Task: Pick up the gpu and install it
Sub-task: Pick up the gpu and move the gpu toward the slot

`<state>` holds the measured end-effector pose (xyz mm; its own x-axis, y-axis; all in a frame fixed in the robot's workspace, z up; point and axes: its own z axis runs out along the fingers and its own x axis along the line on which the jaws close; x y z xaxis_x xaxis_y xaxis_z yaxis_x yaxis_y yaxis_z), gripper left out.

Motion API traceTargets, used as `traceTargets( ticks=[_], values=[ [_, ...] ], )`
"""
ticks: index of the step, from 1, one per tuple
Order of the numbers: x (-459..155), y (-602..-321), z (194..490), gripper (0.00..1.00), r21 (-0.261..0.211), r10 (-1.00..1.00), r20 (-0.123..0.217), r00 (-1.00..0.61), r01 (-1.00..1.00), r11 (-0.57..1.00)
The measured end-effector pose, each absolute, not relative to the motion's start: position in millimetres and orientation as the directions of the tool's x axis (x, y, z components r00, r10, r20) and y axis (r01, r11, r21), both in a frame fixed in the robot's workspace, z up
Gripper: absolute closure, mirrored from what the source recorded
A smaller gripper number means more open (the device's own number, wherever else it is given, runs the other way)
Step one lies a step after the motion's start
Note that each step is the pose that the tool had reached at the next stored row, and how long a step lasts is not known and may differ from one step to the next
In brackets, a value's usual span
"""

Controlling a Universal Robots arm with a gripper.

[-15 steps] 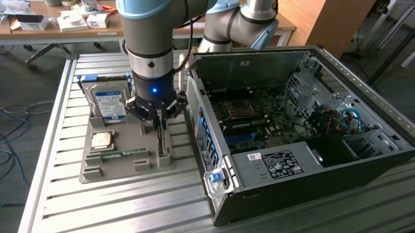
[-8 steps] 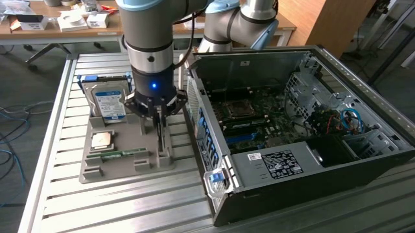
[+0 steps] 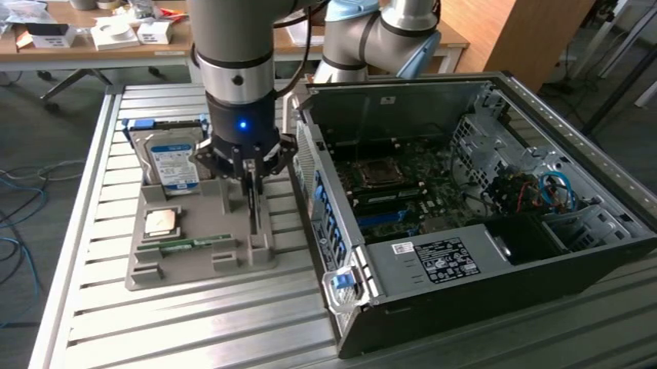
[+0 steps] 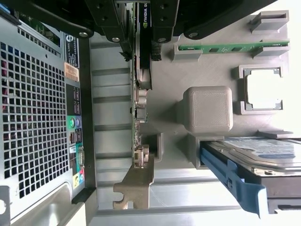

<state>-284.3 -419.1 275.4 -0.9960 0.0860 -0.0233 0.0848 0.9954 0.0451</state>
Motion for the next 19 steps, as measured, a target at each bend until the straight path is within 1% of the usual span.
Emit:
traceTargets(
  ticks=[19],
  values=[
    [-284.3,-419.1,320.8,0.74,0.045,0.086,-0.023,-0.996,0.085,0.995]
  ],
)
